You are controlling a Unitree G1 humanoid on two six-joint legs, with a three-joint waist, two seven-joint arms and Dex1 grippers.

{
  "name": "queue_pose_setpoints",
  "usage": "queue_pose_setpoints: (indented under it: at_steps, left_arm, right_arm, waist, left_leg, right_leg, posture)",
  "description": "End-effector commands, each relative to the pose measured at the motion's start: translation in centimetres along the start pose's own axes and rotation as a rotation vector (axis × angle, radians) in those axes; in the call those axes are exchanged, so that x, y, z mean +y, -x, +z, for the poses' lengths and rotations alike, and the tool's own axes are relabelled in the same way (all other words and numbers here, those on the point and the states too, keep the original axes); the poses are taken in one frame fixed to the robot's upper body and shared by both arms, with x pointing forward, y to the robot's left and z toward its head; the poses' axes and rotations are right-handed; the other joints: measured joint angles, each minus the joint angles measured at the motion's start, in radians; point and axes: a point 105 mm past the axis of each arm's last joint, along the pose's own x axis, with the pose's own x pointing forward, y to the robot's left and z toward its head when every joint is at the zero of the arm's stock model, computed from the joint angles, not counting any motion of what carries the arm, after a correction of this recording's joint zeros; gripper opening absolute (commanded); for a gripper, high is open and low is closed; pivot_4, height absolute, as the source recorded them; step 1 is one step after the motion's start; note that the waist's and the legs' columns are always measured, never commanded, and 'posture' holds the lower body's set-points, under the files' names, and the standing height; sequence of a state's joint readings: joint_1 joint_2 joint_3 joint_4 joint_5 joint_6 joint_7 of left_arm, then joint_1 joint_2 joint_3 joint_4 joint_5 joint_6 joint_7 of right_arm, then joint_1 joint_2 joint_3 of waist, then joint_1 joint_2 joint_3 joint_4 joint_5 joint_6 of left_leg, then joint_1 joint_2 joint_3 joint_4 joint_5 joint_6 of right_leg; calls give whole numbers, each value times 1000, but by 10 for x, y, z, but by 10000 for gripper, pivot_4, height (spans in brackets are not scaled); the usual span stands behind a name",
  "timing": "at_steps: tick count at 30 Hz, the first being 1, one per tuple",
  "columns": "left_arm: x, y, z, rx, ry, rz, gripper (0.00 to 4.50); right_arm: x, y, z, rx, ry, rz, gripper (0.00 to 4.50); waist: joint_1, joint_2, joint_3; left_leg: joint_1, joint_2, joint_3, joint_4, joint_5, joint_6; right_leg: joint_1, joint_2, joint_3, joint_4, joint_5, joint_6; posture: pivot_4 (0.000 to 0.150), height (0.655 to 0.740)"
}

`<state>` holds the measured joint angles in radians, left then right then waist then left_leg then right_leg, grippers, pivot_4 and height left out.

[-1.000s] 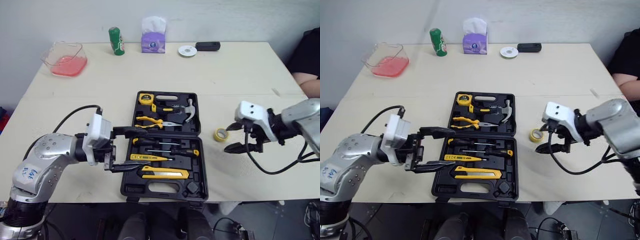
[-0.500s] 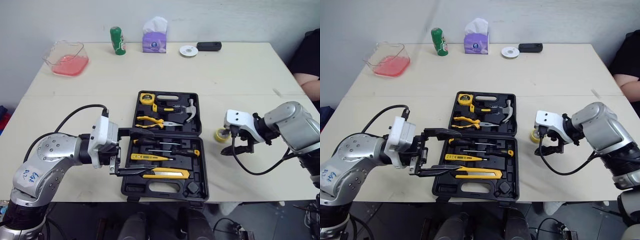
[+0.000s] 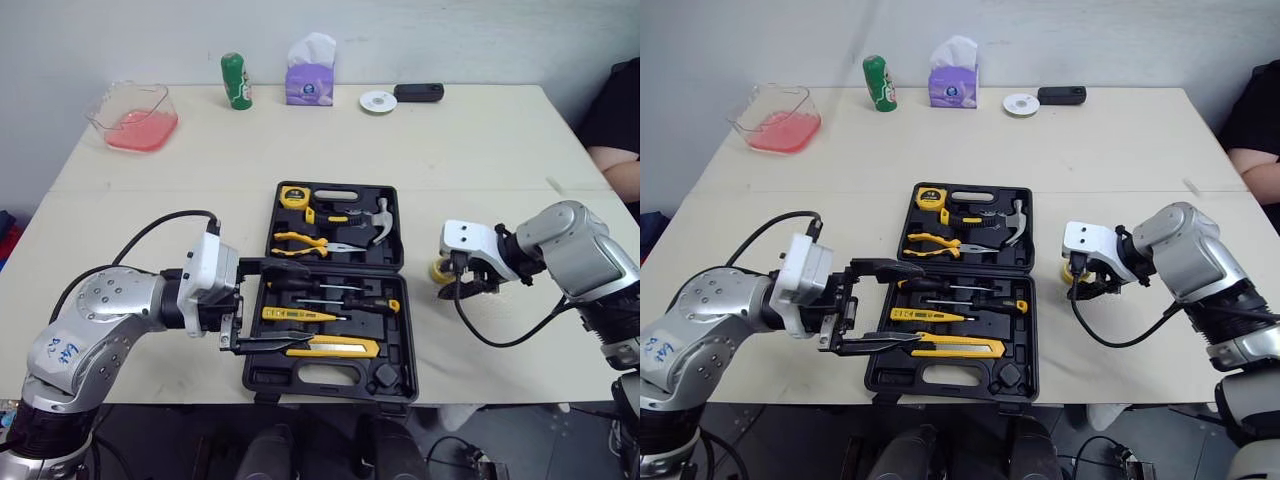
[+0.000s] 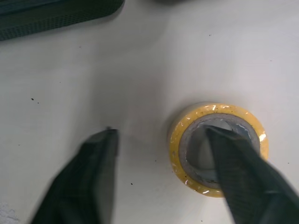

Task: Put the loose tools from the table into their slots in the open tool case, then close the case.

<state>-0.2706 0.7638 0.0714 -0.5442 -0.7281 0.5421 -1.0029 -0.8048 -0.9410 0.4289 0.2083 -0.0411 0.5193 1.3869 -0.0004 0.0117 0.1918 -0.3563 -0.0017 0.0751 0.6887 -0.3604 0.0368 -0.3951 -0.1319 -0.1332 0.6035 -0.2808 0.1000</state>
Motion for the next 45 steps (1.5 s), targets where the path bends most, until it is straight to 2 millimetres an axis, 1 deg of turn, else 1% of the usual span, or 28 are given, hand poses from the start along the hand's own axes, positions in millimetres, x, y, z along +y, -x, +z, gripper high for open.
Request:
queue_pose_setpoints:
  at_steps: [1,2,3,7,9,11,13,14,16,18,20,22,24,26,28,31,36,41,45]
  left_arm:
    - [-5,-4,7,-15,-43,-21,45000]
    - [-5,-5,7,-15,-44,-21,45000]
    - [-5,-5,6,-16,-44,-21,45000]
    - [0,-6,5,-23,-62,-2,45000]
    - [3,-3,4,-36,-49,0,45000]
    - [2,-2,2,-45,-31,-22,45000]
    - [1,-2,1,-44,-22,-33,45000]
    - [6,0,-1,-37,-17,-9,45000]
    - [7,3,-1,-29,-29,-6,45000]
    - [4,8,-7,-5,-19,-34,45000]
    - [1,9,-10,8,-10,-52,45000]
    - [-2,8,-15,21,-6,-74,45000]
    - [-5,7,-18,30,-9,-90,45000]
    - [-7,6,-20,35,-13,-102,45000]
    - [-12,3,-21,32,-8,-119,45000]
    - [-15,0,-21,29,-3,-127,45000]
    - [-21,-1,-21,43,17,-137,45000]
    - [-25,0,-22,61,34,-134,45000]
    - [-25,1,-24,72,48,-123,45000]
  right_arm:
    - [0,8,0,8,25,-13,7440]
    - [0,9,-1,12,32,-18,2512]
    - [-1,10,-2,16,39,-27,665]
    - [-6,13,0,-16,82,-83,665]
    - [1,17,-3,-7,129,-58,665]
    - [6,23,-3,-20,154,-42,665]
    - [8,30,2,-45,181,-47,665]
    - [11,35,6,-57,197,-44,665]
    - [20,45,14,-91,232,-15,665]
    - [41,55,33,-167,270,66,665]
    - [55,59,42,-200,291,119,665]
    - [76,56,55,-246,322,191,665]
    - [92,52,62,-266,345,243,665]
    - [105,47,63,-263,368,281,665]
    - [123,39,67,-284,378,344,665]
    - [138,29,68,-294,384,399,665]
    - [147,6,60,-265,410,428,665]
    - [150,-5,54,-236,417,443,665]
    - [151,-14,56,-226,414,438,665]
  waist:
    - [0,0,0]
    - [0,0,0]
    - [0,0,0]
    - [0,0,0]
    - [2,0,0]
    - [3,0,0]
    - [2,0,0]
    - [2,0,0]
    - [2,0,0]
    - [1,0,0]
    - [-1,0,0]
    - [1,0,0]
    - [1,0,0]
    - [4,0,0]
    - [6,0,0]
    - [7,0,0]
    - [7,0,0]
    - [5,0,0]
    - [5,0,0]
  left_leg:
    - [0,0,0,0,0,0]
    - [0,0,0,0,0,0]
    - [0,0,0,0,0,0]
    - [0,0,0,1,0,0]
    - [0,0,0,1,0,0]
    - [0,0,-1,1,0,0]
    - [0,0,-1,1,0,0]
    - [0,0,-1,1,0,0]
    - [0,0,-1,1,0,0]
    - [0,0,-1,1,0,0]
    - [0,2,-1,1,-1,-1]
    - [0,3,-1,1,-1,-2]
    - [0,2,-1,2,-1,-2]
    - [0,2,-1,2,-1,-2]
    - [0,2,-2,2,-1,-1]
    - [0,2,-3,2,-1,-2]
    - [0,2,-3,3,-1,-2]
    - [0,2,-3,3,-1,-2]
    - [0,2,-3,4,-1,-2]
  right_leg:
    - [0,0,0,0,0,0]
    - [0,0,0,0,0,0]
    - [0,0,0,0,0,0]
    - [1,0,0,0,0,0]
    - [1,0,0,1,0,0]
    - [1,0,0,0,0,0]
    - [1,0,0,0,0,0]
    - [1,0,0,0,0,0]
    - [1,0,0,1,0,0]
    - [0,0,0,1,0,0]
    - [0,1,0,0,0,0]
    - [1,0,0,0,0,0]
    - [1,0,0,0,0,0]
    - [1,-1,0,0,0,0]
    - [1,-1,0,-1,0,0]
    - [1,-2,0,-1,0,0]
    - [1,-2,0,-1,0,0]
    - [1,-1,0,0,0,0]
    - [2,-1,0,-1,0,0]
  posture:
    - [1500,7400]
    - [1500,7400]
    - [1500,7400]
    - [1500,7400]
    - [1500,7400]
    - [1500,7400]
    - [1500,7400]
    - [1500,7400]
    - [1500,7400]
    - [1500,7400]
    - [1500,7400]
    - [1500,7400]
    - [1500,7400]
    - [1500,7400]
    - [1500,7400]
    - [1500,7400]
    - [1500,7400]
    - [1500,7400]
    - [1500,7400]
